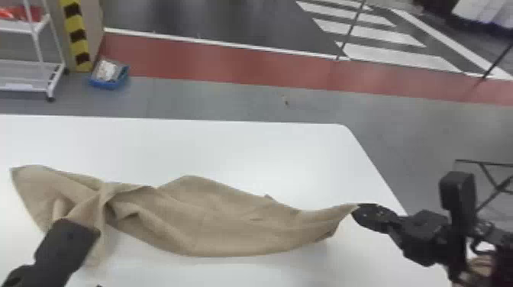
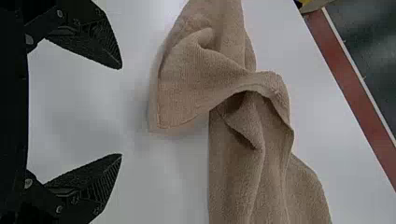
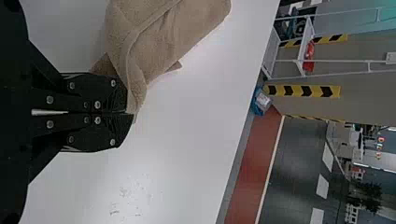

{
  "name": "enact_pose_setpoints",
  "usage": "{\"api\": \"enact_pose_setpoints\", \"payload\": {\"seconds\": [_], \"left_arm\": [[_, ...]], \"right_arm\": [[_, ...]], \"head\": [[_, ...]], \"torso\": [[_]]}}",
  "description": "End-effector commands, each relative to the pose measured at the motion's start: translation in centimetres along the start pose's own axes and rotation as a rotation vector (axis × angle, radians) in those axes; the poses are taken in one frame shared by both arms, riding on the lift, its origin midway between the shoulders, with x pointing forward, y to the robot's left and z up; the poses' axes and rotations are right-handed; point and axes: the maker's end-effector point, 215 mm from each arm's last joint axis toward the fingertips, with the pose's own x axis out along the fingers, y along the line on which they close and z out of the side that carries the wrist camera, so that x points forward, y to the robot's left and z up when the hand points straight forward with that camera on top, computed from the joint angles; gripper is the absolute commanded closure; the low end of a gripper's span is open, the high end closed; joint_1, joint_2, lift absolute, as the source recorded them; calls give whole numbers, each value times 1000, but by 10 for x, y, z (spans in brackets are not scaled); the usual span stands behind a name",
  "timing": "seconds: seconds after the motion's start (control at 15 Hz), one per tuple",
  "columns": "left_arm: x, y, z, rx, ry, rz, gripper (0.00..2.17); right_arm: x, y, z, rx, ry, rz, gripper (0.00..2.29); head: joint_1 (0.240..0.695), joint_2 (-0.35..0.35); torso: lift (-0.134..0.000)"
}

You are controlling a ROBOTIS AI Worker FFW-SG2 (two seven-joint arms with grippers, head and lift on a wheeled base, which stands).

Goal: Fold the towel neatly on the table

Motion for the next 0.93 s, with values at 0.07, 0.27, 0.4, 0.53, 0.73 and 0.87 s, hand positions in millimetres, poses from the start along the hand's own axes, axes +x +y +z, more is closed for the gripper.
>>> {"api": "enact_pose_setpoints", "payload": {"seconds": [0.07, 0.27, 0.4, 0.53, 0.73, 0.87], "left_arm": [[2, -21, 13, 28, -21, -18, 272], [22, -21, 21, 58, -12, 12, 329], [32, -22, 23, 74, -7, 17, 333], [40, -12, 24, 85, 2, 52, 397], [47, 3, 23, 79, 16, 84, 397], [50, 7, 19, 72, 29, 84, 522]], "right_arm": [[1, 0, -3, 4, 3, 1, 1352], [2, 0, -5, 7, 7, 1, 1352], [3, -1, -8, 11, 13, -2, 1352], [3, -2, -10, 13, 16, -5, 1352], [5, -3, -9, 9, 16, -9, 1352], [6, -1, -9, 7, 18, -6, 1352]], "head": [[695, -348], [695, -350], [695, -350], [695, -350], [695, -350], [695, -340]], "torso": [[-124], [-124], [-124], [-124], [-124], [-124]]}}
